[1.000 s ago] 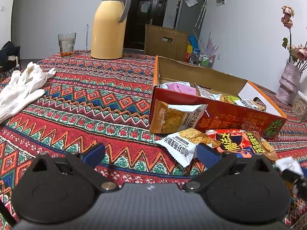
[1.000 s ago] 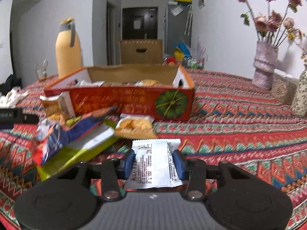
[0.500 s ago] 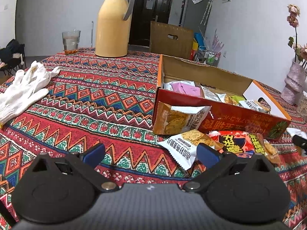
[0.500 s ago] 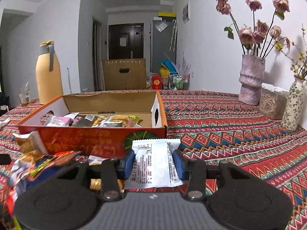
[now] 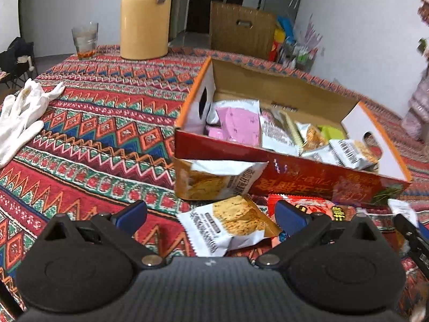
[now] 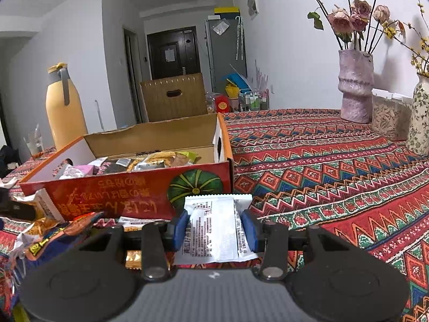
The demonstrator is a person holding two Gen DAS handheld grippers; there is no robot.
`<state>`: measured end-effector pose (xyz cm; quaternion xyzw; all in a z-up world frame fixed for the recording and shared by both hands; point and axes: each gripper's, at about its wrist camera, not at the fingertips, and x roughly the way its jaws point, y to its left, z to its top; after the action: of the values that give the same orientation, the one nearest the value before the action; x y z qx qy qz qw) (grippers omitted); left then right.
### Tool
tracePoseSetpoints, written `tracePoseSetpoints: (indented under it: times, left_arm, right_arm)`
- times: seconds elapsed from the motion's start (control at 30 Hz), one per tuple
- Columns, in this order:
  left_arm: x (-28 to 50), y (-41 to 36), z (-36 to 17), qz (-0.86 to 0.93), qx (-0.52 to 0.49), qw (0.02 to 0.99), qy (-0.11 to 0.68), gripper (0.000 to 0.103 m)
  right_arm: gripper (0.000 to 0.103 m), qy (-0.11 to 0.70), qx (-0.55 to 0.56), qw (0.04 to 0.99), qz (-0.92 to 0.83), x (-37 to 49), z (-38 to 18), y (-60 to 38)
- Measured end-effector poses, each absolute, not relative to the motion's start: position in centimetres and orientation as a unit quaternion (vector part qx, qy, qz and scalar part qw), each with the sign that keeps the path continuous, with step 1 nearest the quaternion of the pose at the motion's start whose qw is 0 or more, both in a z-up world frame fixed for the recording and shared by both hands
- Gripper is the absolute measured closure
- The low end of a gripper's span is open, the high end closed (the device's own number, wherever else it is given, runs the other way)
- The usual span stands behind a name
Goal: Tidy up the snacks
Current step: 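Grasp the white oat-crisp packet with the left tool while the right tool holds the wrapper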
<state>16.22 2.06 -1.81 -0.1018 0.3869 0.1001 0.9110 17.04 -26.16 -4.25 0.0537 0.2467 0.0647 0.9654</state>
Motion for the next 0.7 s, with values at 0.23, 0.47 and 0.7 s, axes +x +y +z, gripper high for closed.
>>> tracePoseSetpoints:
  times: [0.23,0.47,0.7]
  left_arm:
    - [18.4,2.1,-4.1,0.158,-0.12,0.873,0.446,0.0]
    - [17.8,2.7,-4.3,0.161,-0.097,0.878,0.44,0.0]
    - [17.2,2.0,-4.0,0.133,-0.056,0.893,0.426,0.029]
  right_arm:
    - [0.059,0.239,0.065,0.966,0.076,16.7,-4.2,-26.4]
    - [0.059,0.232,0.067,0.967,0.085,16.4,-4.1,-26.5]
    - [0.059,0.231,0.066,0.967,0.086,16.4,-4.1,-26.5]
